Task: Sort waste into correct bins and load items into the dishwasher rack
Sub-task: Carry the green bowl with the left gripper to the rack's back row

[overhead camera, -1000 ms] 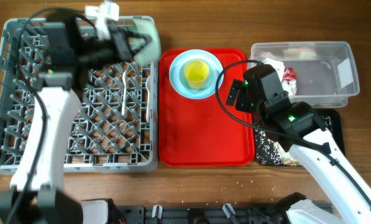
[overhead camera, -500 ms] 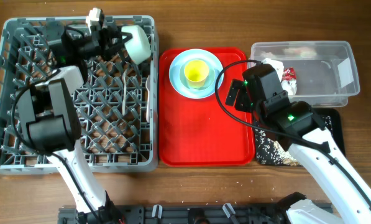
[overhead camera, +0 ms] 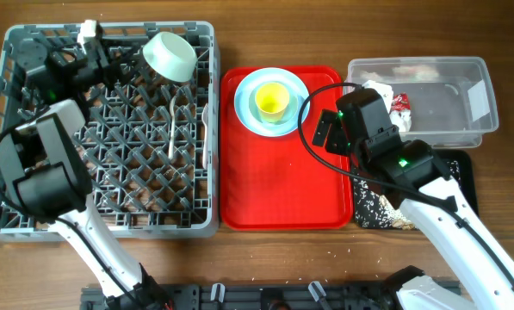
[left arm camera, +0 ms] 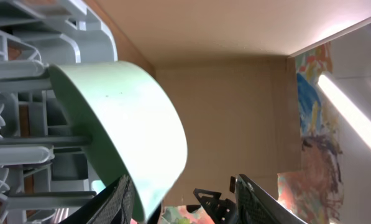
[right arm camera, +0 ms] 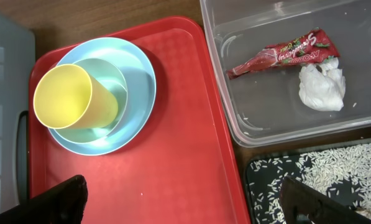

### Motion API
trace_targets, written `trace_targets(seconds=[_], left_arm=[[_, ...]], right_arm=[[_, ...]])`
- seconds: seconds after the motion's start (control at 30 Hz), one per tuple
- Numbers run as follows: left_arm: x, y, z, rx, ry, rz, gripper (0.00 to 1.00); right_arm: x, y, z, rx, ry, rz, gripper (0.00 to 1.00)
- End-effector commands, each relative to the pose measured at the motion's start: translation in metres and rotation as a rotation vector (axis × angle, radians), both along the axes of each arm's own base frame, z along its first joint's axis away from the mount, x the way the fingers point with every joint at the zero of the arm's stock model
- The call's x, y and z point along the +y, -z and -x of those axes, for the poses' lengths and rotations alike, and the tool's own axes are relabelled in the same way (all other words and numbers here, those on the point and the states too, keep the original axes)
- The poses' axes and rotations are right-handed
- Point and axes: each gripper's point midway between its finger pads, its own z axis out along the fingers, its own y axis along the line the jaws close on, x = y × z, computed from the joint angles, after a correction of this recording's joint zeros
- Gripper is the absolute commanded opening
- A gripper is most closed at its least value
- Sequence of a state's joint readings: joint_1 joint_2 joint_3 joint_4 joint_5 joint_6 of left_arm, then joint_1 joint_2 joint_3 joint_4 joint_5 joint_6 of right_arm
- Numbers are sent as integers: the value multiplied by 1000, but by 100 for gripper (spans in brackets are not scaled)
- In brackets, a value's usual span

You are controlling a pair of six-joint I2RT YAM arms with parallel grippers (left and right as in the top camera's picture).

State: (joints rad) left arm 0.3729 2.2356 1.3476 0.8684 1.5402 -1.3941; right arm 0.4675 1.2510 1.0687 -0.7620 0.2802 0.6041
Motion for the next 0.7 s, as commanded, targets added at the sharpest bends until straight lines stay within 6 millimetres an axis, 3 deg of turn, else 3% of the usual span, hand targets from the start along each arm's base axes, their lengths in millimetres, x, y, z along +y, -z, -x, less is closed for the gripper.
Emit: trace_targets(seconds=[0.0, 0.27, 0.3, 0.43, 0.5, 0.53, 0.6, 0.67], left_arm=[[-1, -24, 6, -47, 14, -19, 53], [7, -22, 8, -41, -2, -16, 55], [13, -18, 10, -29, -16, -12, 100], [32, 1, 21, 35, -66, 16, 100], [33, -5, 22, 47, -69, 22, 100], [32, -16, 22, 55, -71, 27, 100], [28, -80, 29, -70, -93, -12, 100], [14, -150, 52, -361, -130, -83, 100]], right_arm=[[0, -1, -1, -3, 0, -3, 100], [0, -1, -1, -3, 0, -3, 100], [0, -1, -1, -3, 0, -3, 100], [0, -1, -1, -3, 0, -3, 100], [0, -1, -1, -3, 0, -3, 100], [0, -1, -1, -3, 0, -2, 100], [0, -1, -1, -3, 0, -3, 100], [0, -1, -1, -3, 0, -3, 100]])
